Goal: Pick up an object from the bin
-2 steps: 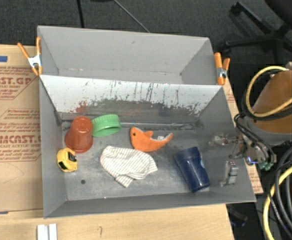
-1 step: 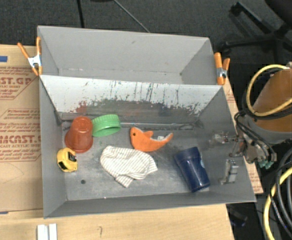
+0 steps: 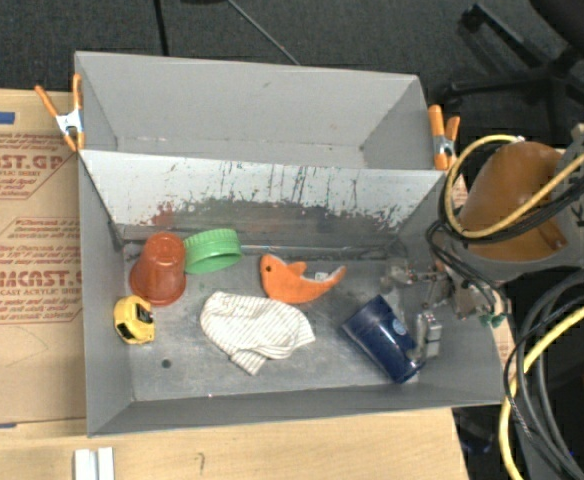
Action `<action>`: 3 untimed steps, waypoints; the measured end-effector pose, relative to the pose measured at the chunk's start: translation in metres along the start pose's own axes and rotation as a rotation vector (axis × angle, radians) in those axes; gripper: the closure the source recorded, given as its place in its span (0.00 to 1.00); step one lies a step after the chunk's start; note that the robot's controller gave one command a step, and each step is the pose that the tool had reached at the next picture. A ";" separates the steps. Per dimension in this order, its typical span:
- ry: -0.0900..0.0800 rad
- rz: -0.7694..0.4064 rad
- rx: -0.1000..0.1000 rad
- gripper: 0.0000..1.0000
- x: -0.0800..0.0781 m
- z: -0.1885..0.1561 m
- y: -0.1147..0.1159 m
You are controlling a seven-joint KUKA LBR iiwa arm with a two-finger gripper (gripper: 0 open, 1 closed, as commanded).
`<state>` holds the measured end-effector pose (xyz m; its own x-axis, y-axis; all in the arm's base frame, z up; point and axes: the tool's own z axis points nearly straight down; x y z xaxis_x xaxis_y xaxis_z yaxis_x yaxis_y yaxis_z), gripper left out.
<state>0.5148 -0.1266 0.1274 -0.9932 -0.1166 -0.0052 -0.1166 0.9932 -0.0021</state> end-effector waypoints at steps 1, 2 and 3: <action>0.011 0.074 -0.002 0.00 0.004 0.035 0.030; 0.004 0.014 -0.002 1.00 -0.001 0.058 0.044; 0.004 0.014 -0.002 1.00 -0.001 0.058 0.044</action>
Offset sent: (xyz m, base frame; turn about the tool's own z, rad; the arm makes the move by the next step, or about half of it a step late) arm -0.0047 0.0429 -0.0574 0.0143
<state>0.5105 -0.0826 0.0697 -0.9947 -0.1030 -0.0015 -0.1030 0.9947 0.0000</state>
